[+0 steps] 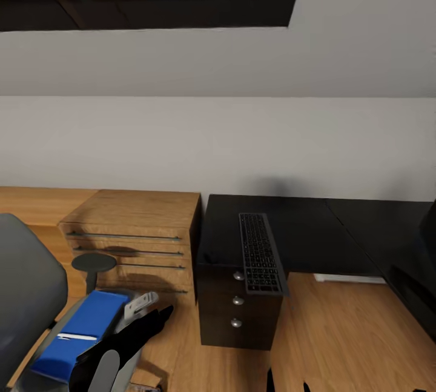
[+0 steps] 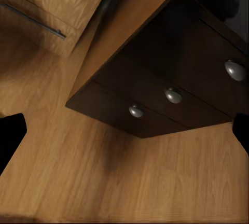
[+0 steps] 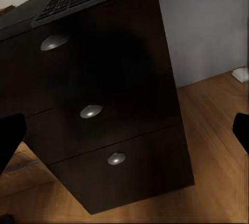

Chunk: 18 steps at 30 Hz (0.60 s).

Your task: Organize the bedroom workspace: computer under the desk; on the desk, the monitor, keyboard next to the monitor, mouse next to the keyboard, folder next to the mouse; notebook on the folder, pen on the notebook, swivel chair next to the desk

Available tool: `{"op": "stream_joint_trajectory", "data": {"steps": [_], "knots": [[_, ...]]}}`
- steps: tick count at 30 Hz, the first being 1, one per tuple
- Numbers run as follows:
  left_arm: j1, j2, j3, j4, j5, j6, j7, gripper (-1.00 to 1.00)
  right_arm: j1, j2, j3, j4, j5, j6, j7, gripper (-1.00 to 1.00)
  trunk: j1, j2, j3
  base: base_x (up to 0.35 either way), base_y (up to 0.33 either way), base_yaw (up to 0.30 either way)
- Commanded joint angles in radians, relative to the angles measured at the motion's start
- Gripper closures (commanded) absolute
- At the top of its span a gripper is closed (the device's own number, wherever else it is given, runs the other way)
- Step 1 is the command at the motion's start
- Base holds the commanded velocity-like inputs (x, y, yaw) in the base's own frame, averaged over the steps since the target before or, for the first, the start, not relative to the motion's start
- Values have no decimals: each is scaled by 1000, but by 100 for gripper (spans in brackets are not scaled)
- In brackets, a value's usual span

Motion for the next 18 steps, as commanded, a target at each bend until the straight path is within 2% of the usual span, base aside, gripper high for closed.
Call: {"op": "stream_joint_trajectory", "data": {"steps": [1,10,18], "knots": [[0,-1,1,-1,11,5,8,-100,0,-1,5,-1,1,-1,-11,-100,-1,-1,-1,-318,-126,0],[0,-1,1,-1,10,5,8,-100,-2,-3,6,17,2,-1,-12,-100,-1,-1,-1,-269,-212,0],[-1,-1,1,-1,10,5,8,-100,-8,2,6,131,2,-2,-12,-100,-1,-1,-1,-191,-288,0]]}}
